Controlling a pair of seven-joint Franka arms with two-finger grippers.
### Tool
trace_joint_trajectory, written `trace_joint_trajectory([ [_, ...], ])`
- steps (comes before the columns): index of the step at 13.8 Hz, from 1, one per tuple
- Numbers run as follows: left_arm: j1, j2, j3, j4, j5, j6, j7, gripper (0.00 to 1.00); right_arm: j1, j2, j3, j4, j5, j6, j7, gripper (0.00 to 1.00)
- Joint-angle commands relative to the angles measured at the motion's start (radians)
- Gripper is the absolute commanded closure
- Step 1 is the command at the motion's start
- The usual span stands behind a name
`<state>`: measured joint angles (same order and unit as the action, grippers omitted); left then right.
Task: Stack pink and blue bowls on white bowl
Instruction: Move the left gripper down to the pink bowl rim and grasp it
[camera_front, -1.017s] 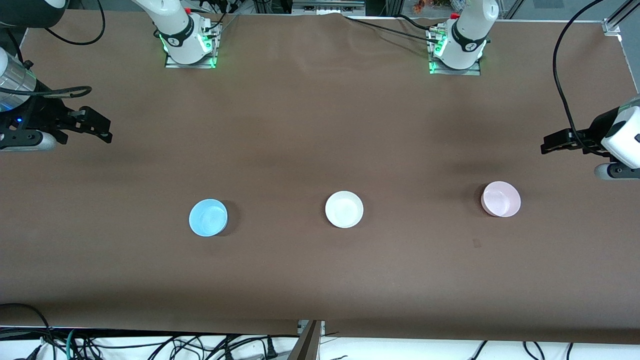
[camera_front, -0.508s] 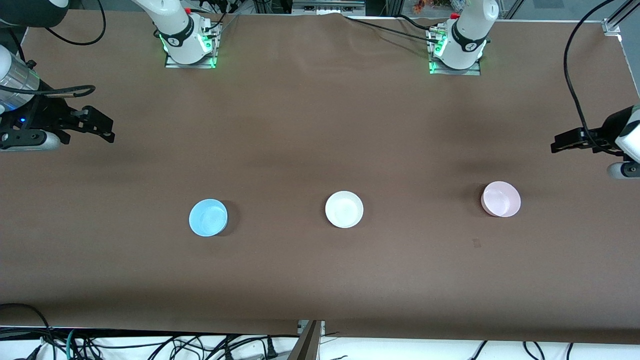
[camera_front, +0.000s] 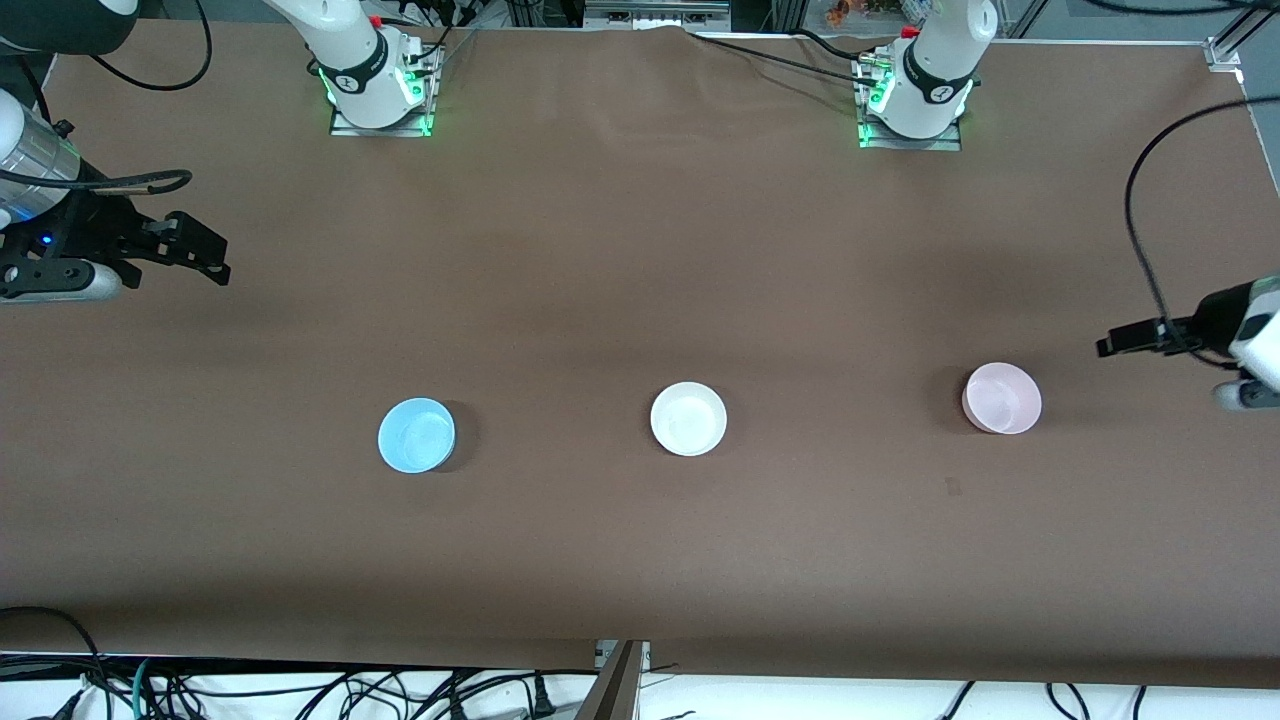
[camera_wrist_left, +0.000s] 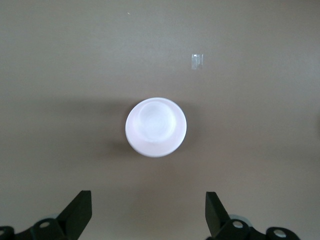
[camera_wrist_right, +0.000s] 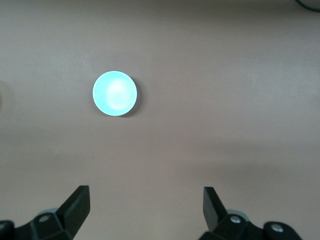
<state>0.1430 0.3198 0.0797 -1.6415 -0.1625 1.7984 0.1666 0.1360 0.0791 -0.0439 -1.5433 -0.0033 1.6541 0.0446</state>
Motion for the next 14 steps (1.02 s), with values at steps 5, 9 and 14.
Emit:
trace_joint_trajectory([
  [5, 0.059, 0.12, 0.0, -0.155, -0.156, 0.294, 0.234, 0.0, 0.002, -0.005, 0.001, 0.003, -0.012, -0.011, 0.001, 0.0],
  [9, 0.061, 0.202, 0.0, -0.164, -0.207, 0.419, 0.28, 0.0, 0.002, -0.005, 0.001, 0.003, -0.011, -0.011, 0.0, 0.0],
  [14, 0.058, 0.235, 0.0, -0.218, -0.276, 0.506, 0.31, 0.05, -0.001, -0.004, -0.001, 0.003, -0.012, -0.007, -0.002, 0.0],
])
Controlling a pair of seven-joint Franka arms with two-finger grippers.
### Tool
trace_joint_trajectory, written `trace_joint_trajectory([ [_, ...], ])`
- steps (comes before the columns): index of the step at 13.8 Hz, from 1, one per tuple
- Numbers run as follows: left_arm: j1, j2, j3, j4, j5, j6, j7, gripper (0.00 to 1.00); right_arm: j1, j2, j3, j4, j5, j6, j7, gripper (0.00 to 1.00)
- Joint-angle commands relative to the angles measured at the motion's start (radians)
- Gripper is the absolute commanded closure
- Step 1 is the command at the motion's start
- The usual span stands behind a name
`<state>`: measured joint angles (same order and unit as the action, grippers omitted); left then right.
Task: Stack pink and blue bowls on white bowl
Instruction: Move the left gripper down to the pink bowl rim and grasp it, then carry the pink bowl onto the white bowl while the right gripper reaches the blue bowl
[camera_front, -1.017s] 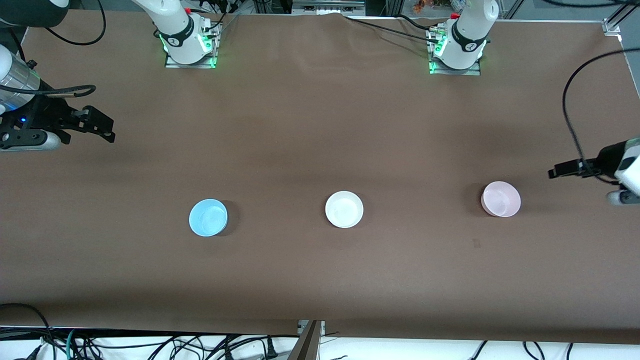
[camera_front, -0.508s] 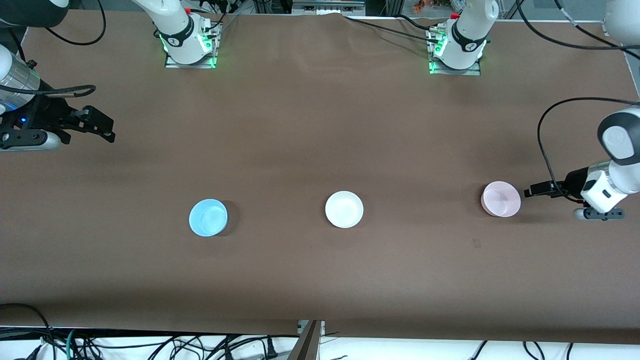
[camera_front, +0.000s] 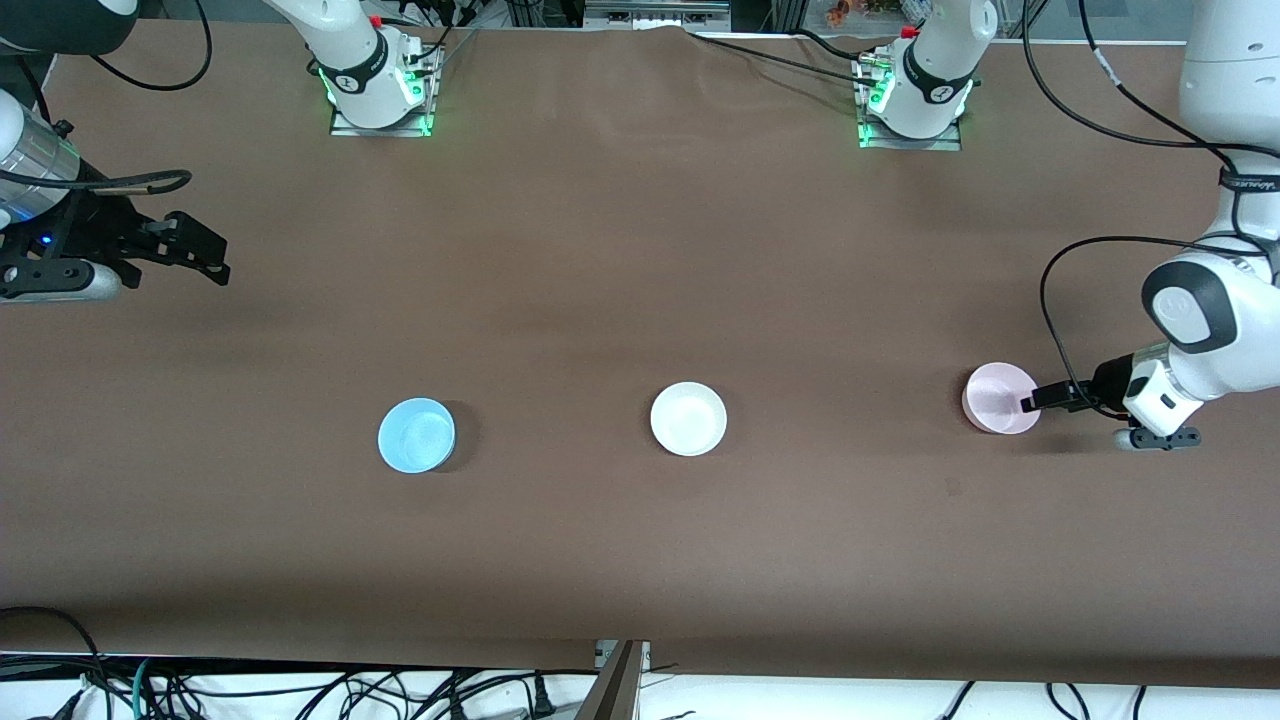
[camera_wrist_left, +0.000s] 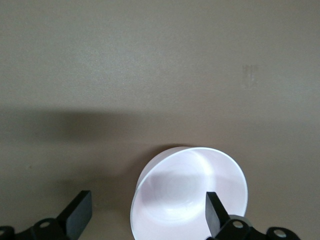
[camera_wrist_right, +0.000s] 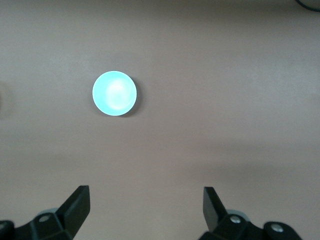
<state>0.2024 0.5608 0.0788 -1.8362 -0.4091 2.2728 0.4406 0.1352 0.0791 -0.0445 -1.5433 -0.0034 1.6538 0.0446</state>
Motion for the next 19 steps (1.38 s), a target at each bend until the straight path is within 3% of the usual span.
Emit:
trace_joint_trajectory([
  [1, -0.001, -0.003, 0.001, -0.024, -0.031, 0.033, 0.037, 0.09, 0.0, -0.004, 0.0, 0.003, -0.012, -0.005, -0.002, 0.0],
  [6, -0.011, 0.008, 0.001, -0.025, -0.033, 0.034, 0.02, 0.59, 0.001, -0.002, -0.002, 0.003, -0.012, -0.003, -0.002, 0.0],
  [9, -0.012, 0.01, 0.001, -0.025, -0.031, 0.033, 0.033, 0.99, 0.003, -0.002, 0.0, 0.006, -0.012, -0.003, -0.002, 0.0],
  [13, -0.015, -0.001, -0.004, -0.006, -0.03, 0.019, 0.014, 1.0, 0.003, -0.002, 0.0, 0.006, -0.012, -0.003, -0.002, 0.0],
  [15, -0.067, -0.002, -0.01, 0.017, -0.03, 0.019, -0.054, 1.0, 0.003, -0.002, 0.0, 0.006, -0.012, 0.0, 0.004, 0.0],
  [19, -0.127, -0.032, -0.141, 0.041, -0.016, 0.024, -0.326, 1.0, 0.006, 0.033, 0.002, 0.008, -0.012, 0.004, 0.012, 0.0],
])
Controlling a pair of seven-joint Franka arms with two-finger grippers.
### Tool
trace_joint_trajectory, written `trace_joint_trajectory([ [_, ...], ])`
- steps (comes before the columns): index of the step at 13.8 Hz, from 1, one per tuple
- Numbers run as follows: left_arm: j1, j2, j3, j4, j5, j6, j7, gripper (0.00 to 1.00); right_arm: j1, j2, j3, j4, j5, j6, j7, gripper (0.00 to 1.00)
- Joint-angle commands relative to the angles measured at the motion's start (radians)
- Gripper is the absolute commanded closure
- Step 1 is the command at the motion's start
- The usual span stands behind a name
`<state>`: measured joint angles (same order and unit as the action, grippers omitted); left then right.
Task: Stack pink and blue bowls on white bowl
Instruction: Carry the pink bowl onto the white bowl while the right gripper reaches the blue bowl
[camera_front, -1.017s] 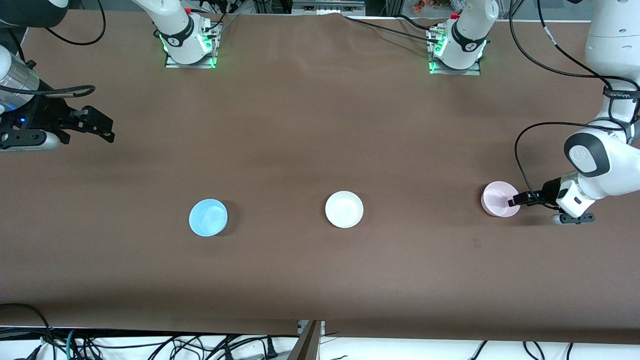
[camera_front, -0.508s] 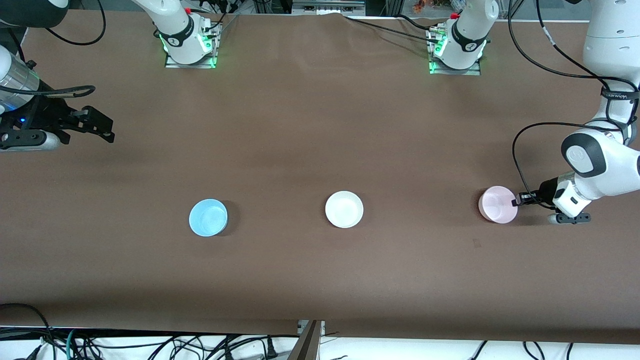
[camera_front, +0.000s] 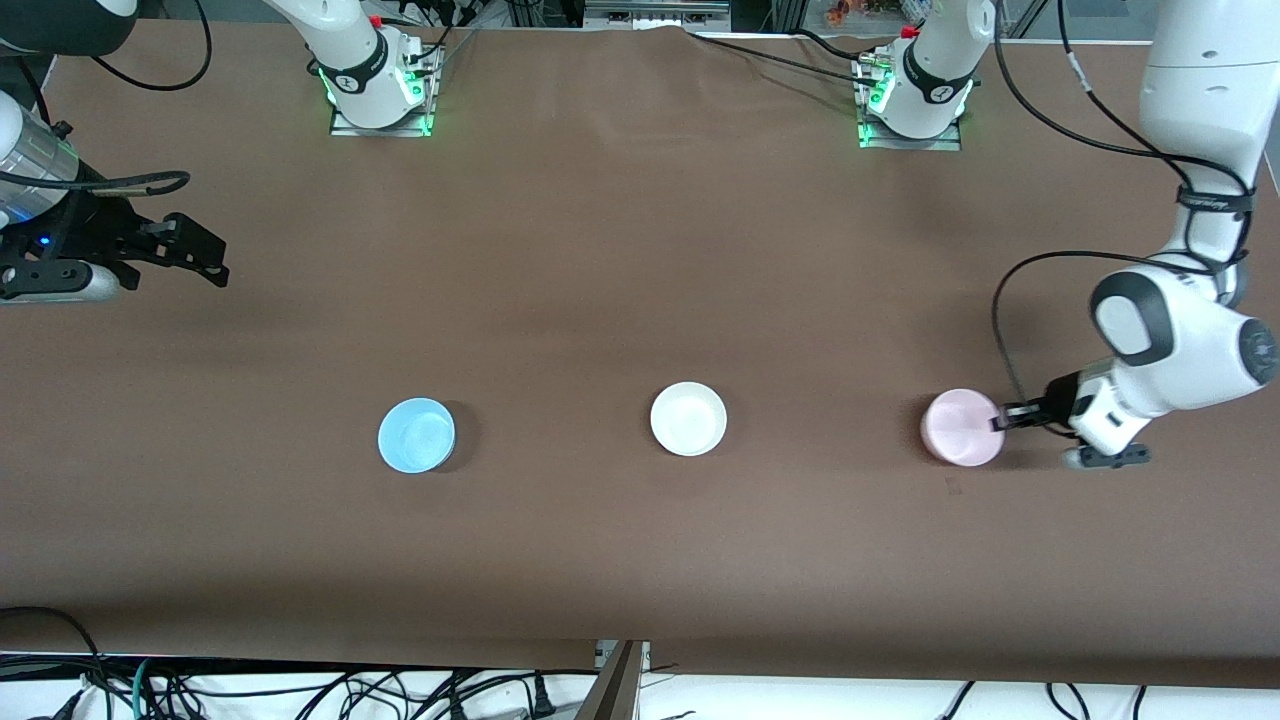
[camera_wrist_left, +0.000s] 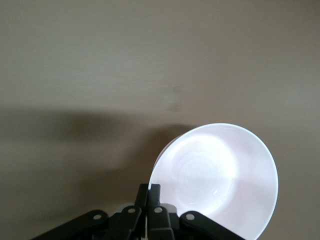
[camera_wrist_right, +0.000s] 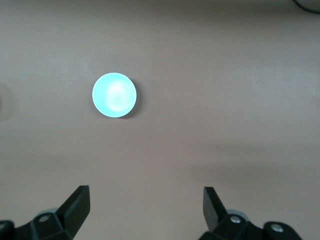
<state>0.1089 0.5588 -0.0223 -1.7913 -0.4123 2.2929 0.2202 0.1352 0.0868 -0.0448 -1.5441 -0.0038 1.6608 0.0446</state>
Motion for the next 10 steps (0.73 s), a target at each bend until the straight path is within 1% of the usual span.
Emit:
trace_joint_trajectory([
  [1, -0.058, -0.031, -0.065, 0.018, -0.011, 0.003, -0.178, 1.0, -0.003, 0.036, 0.0, 0.009, 0.002, 0.016, -0.011, 0.0],
  [3, -0.112, -0.034, -0.106, 0.047, 0.019, 0.002, -0.312, 1.0, 0.003, 0.08, 0.003, 0.012, 0.008, 0.024, -0.034, 0.0],
  [4, -0.148, -0.031, -0.131, 0.059, 0.038, 0.014, -0.376, 1.0, 0.024, 0.103, 0.006, 0.012, -0.001, 0.013, -0.017, 0.0],
  [5, -0.194, -0.02, -0.142, 0.09, 0.062, 0.016, -0.466, 1.0, 0.044, 0.108, 0.005, 0.007, -0.005, 0.013, -0.015, 0.0],
  [7, -0.289, 0.013, -0.143, 0.151, 0.16, 0.014, -0.666, 1.0, 0.041, 0.12, 0.002, 0.007, -0.002, 0.022, -0.025, 0.0],
  [8, -0.334, 0.035, -0.143, 0.177, 0.205, 0.014, -0.73, 1.0, 0.038, 0.16, 0.0, 0.009, 0.008, 0.037, -0.023, 0.0],
  [9, -0.36, 0.05, -0.143, 0.191, 0.22, 0.016, -0.771, 1.0, 0.038, 0.26, -0.001, 0.01, 0.007, 0.084, -0.02, 0.0],
  [10, -0.38, 0.068, -0.145, 0.214, 0.221, 0.016, -0.771, 1.0, 0.043, 0.35, -0.004, 0.016, 0.01, 0.124, -0.016, 0.0],
])
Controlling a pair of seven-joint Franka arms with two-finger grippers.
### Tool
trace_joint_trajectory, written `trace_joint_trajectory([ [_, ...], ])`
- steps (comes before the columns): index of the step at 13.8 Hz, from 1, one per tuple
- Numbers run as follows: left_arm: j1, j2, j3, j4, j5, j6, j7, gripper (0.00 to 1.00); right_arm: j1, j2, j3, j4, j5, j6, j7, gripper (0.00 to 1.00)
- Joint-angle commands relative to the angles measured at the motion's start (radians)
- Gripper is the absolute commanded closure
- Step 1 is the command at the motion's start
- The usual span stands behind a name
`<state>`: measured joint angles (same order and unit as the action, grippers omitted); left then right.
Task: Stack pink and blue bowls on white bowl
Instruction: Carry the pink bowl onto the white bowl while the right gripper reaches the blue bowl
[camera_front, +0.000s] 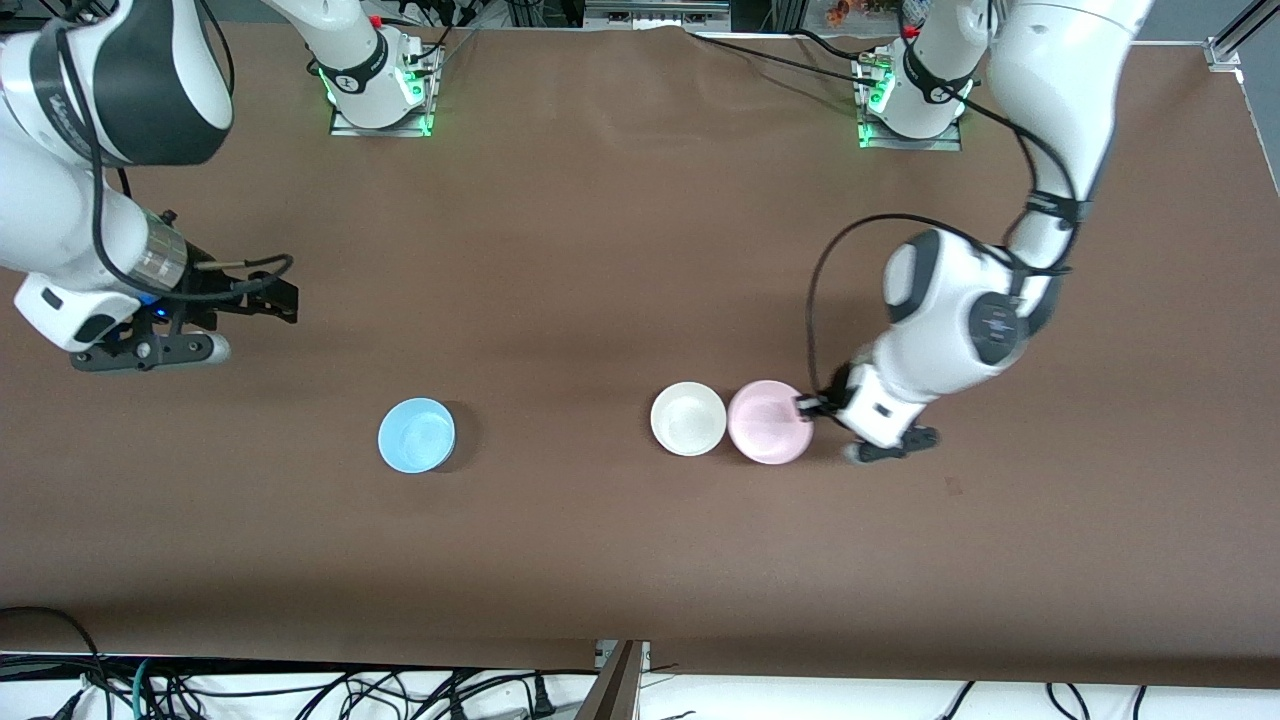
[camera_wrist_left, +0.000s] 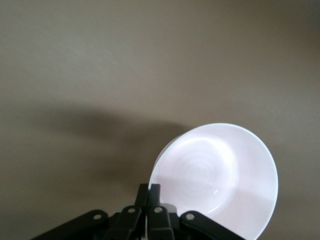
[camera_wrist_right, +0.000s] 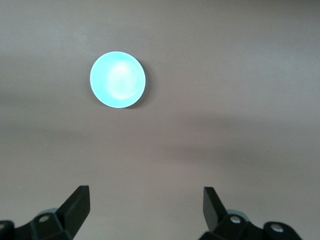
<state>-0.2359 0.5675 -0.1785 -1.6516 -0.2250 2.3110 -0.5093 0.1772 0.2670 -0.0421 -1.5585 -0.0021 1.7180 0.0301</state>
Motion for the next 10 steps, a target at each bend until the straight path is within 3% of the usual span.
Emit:
trace_joint_trajectory([
  [1, -0.048, 0.081, -0.008, 0.096, 0.033, -0.002, -0.047, 1.0, -0.013, 0.194, -0.008, 0.029, 0.014, 0.145, -0.015, 0.0],
  [3, -0.08, 0.112, -0.016, 0.121, 0.033, 0.017, -0.066, 1.0, -0.018, 0.291, -0.002, 0.034, 0.011, 0.247, -0.016, 0.0],
  [7, -0.109, 0.143, -0.016, 0.122, 0.048, 0.093, -0.09, 1.0, 0.002, 0.478, 0.004, 0.195, 0.024, 0.33, -0.035, 0.0],
  [10, -0.106, 0.147, -0.018, 0.122, 0.088, 0.093, -0.081, 1.0, 0.005, 0.526, 0.004, 0.196, 0.027, 0.367, -0.021, 0.07],
])
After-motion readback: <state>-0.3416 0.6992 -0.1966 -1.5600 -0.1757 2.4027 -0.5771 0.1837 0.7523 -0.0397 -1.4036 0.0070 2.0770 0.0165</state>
